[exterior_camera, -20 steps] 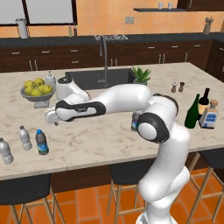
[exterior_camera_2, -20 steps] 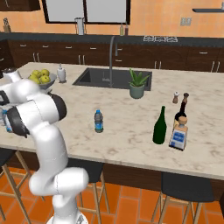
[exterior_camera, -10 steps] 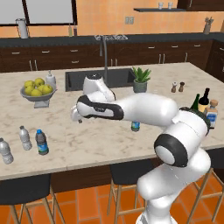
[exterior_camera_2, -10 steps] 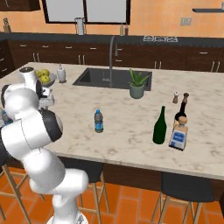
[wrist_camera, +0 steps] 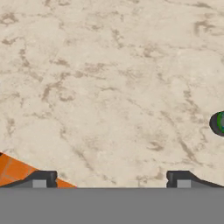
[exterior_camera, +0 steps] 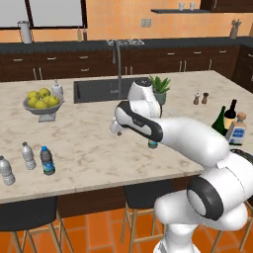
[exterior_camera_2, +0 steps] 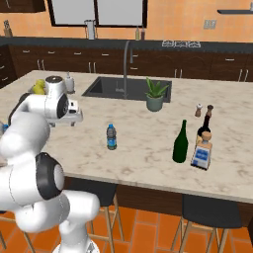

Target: Move the plastic bottles in the middle to the plastics group, and the glass bottles in the middle to the glass group.

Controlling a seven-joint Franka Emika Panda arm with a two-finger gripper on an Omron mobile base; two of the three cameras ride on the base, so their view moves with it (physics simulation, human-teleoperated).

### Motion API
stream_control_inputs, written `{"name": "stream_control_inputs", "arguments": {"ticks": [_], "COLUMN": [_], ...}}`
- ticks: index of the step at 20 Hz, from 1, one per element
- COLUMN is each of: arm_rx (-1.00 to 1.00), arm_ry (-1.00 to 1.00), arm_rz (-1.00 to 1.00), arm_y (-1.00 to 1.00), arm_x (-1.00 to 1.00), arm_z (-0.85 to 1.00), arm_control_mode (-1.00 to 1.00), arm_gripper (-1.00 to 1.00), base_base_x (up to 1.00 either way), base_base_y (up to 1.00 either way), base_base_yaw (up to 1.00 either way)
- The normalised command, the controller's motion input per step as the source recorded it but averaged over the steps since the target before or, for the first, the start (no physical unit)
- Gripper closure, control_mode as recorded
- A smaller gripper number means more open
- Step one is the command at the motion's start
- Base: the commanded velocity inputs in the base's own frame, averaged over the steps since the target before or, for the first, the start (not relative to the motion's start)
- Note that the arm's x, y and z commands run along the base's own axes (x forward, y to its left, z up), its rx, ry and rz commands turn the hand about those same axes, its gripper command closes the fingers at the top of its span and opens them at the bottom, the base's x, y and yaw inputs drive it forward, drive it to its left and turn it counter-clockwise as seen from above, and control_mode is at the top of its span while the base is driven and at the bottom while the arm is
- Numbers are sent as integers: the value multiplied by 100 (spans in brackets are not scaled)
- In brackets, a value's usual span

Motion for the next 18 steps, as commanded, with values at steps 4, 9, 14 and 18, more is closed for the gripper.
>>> {"name": "stream_control_inputs", "arguments": {"ticks": [4, 9, 14, 18], "arm_rx": [0, -2, -8, -16], "arm_ry": [0, 4, 12, 14], "arm_rz": [-3, -24, -40, -36], "arm_y": [-100, -100, -84, -33], "arm_x": [-13, -8, 16, 61], "arm_z": [16, 3, 0, 0], "arm_control_mode": [-100, -100, -100, -100], "arm_gripper": [-100, -100, -100, -100], "base_base_x": [0, 0, 0, 0], "base_base_y": [0, 0, 0, 0], "base_base_yaw": [0, 0, 0, 0]}}
